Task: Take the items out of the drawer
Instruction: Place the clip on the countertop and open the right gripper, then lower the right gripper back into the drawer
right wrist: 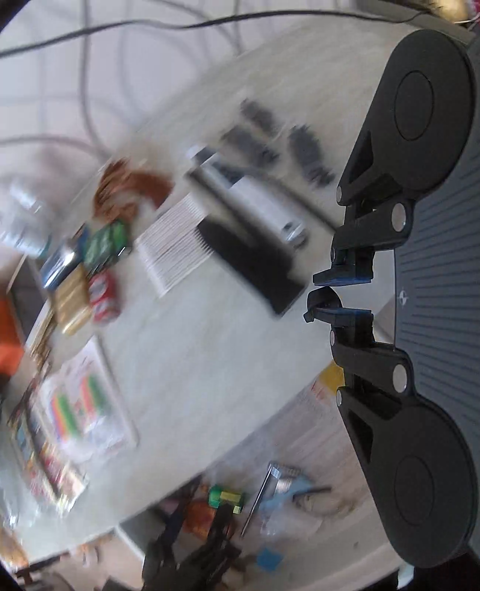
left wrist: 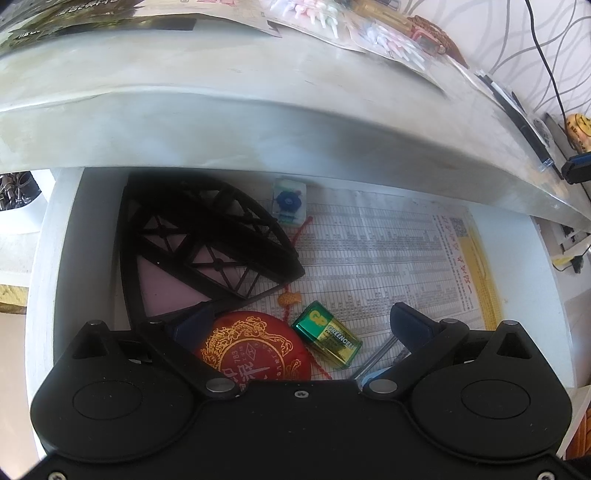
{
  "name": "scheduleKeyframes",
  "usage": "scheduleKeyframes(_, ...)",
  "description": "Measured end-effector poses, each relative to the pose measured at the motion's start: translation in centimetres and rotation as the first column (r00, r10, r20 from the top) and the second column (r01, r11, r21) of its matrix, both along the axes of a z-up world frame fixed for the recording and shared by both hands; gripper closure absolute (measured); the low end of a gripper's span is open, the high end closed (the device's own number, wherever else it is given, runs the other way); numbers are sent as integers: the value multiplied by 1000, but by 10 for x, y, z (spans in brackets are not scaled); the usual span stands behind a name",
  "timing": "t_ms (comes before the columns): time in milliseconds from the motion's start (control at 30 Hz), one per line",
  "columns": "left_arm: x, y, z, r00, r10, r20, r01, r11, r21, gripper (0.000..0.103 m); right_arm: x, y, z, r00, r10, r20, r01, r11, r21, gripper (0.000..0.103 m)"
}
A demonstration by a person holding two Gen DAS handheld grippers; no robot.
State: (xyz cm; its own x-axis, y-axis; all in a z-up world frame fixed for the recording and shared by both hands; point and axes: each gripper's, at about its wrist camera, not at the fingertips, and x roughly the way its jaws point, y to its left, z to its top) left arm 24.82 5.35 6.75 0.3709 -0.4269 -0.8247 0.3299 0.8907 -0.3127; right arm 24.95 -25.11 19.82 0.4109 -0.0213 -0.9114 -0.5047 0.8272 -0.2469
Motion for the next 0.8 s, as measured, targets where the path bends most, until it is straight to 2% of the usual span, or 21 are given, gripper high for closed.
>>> scheduleKeyframes(100, 0, 0, 0, 1000, 0, 0, 0, 1000, 0, 0, 3, -7, -7, 999, -37, 28, 38, 998, -42, 89)
scheduleKeyframes(133, 0, 0, 0, 1000, -1, 0, 1, 1000, 0, 0, 3, -8, -8, 998, -50, 50, 53, 997, -48, 84)
scheduleKeyframes(167, 0, 0, 0, 1000, -1, 0, 1, 1000, 1, 0, 2, -8, -8, 995, -56, 77, 60, 997, -50, 70)
scheduleKeyframes(233, 0, 0, 0, 1000, 0, 1, 0, 1000, 1, 0, -4, -4, -5, 988, -50, 145, 58, 997, -48, 48)
scheduleKeyframes(267, 0, 0, 0, 1000, 0, 0, 0, 1000, 1, 0, -9, -1, -3, 984, -42, 174, 50, 998, -41, 44)
scheduleKeyframes(367, 0, 0, 0, 1000, 1, 0, -1, 1000, 0, 0, -30, 8, 5, 971, -26, 236, 25, 1000, 9, 44)
scheduleKeyframes(433, 0, 1, -1, 1000, 3, -2, -3, 1000, -5, 0, -48, 18, 6, 968, -22, 251, -1, 996, 91, 44)
scheduleKeyframes(500, 0, 2, 0, 1000, 4, -5, -4, 1000, -11, 0, -70, 34, -5, 976, -27, 215, -14, 983, 185, 37)
scheduleKeyframes(567, 0, 2, 0, 1000, 3, -6, -3, 1000, -17, 0, -86, 55, -31, 988, -49, 148, 20, 980, 196, 26)
scheduleKeyframes(633, 0, 2, 0, 1000, 1, -5, -1, 1000, -20, 0, -95, 76, -66, 991, -95, 91, 84, 989, 118, 25)
scheduleKeyframes(700, 0, 2, 1, 1000, -1, -3, 1, 1000, -22, 0, -95, 89, -98, 984, -167, 64, 166, 986, 24, 17)
scheduleKeyframes(733, 0, 2, 1, 1000, -2, -2, 2, 1000, -23, 0, -92, 91, -110, 974, -219, 57, 220, 975, -16, 10)
scheduleKeyframes(800, 0, 3, 1, 1000, -4, 0, 4, 1000, -25, 0, -79, 88, -126, 941, -338, 22, 339, 940, -47, 6)
